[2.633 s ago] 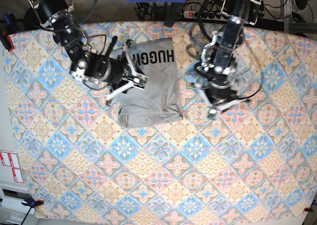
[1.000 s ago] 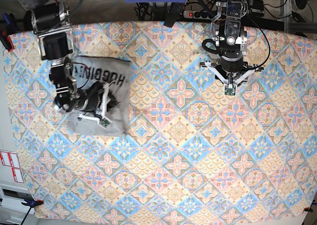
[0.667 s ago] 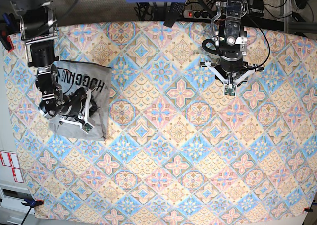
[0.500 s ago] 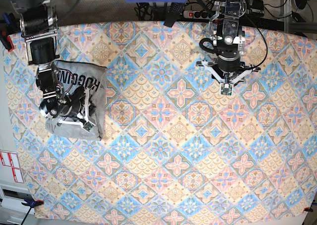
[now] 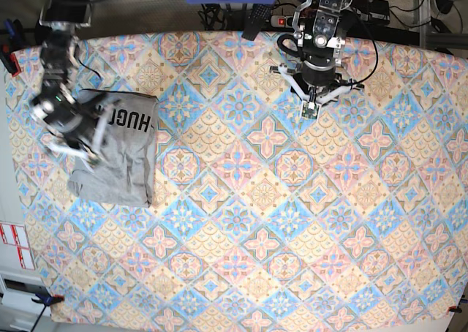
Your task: Fold the T-shirt properly
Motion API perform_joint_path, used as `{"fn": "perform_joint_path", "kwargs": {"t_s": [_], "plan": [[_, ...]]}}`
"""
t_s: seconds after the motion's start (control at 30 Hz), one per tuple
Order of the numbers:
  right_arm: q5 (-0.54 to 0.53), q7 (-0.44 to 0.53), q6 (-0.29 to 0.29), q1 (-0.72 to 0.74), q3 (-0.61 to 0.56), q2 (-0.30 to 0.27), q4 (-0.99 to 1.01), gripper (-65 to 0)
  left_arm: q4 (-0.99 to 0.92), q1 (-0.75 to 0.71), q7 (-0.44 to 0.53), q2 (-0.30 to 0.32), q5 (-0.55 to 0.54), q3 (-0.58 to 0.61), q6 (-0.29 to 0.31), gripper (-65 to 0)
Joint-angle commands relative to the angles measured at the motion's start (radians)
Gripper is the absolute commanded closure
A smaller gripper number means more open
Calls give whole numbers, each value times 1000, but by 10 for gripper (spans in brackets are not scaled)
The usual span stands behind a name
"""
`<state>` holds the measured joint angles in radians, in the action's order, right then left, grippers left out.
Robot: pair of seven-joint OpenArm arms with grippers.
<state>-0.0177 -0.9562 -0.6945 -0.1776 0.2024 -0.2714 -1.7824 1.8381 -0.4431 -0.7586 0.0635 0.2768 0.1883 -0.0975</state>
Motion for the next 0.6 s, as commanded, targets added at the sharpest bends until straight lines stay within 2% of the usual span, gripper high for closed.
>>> {"fn": "perform_joint_path", "kwargs": {"t_s": [0.0,0.1,0.2,0.4,0.57], "plan": [[-3,4,-4,-40,65,16,-32,-43,13,-1,20,-1,8,-2,-6,-118],[-3,6,-4,-145,223,62,-67,0,27,-46,20,16,8,-2,-6,-117],[-1,7,-4,-234,326,99,-81,0,102,-138,20,46,-21,6,-6,-117],[-1,7,-4,-363,378,102,-86,0,222,-319,17,88,-90,-2,-8,-115],[-1,7,-4,-497,378,105,-78,0,222,-443,21,92,-90,-3,-9,-22]]}}
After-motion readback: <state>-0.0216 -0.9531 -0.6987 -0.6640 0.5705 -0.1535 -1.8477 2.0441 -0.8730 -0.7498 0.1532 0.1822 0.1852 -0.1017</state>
